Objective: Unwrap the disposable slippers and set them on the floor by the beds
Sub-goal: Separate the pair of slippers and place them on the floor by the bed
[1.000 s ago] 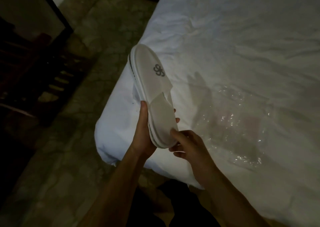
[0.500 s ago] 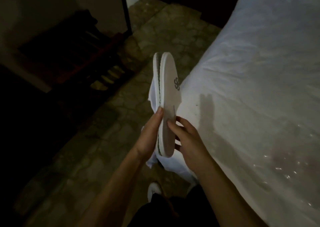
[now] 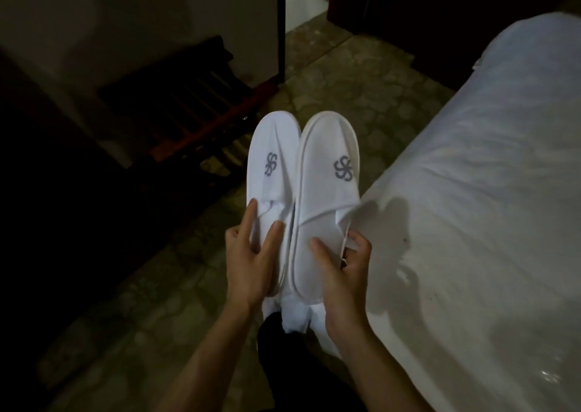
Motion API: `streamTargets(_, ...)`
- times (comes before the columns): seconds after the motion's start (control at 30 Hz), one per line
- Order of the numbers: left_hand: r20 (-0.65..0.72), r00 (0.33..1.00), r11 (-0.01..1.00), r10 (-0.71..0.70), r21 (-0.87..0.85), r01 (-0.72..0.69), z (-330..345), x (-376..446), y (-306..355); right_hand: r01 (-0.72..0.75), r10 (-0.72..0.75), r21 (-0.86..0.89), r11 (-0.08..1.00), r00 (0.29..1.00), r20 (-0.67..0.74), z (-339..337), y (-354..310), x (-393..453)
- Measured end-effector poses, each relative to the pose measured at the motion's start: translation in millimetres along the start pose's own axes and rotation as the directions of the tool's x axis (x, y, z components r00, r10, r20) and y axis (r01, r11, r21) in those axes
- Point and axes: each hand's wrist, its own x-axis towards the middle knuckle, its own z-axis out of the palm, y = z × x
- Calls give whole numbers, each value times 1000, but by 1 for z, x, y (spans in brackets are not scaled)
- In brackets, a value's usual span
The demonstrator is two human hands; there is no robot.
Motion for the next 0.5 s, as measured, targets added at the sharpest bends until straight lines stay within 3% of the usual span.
streamTargets(0.27,-142,989,999,-37,-5,36,-22,88,7,49,-46,13,999,986,-161,86,-2,40)
streamTargets(0.37,-141,989,999,-39,10,41,-28,117,12,36,-41,-26,999,972,-231,113,-7,51)
streamTargets(0.5,-113,993,997,-14,68,21,-35,152,16,25,-37,-62,998,977,-209,133,-13,73)
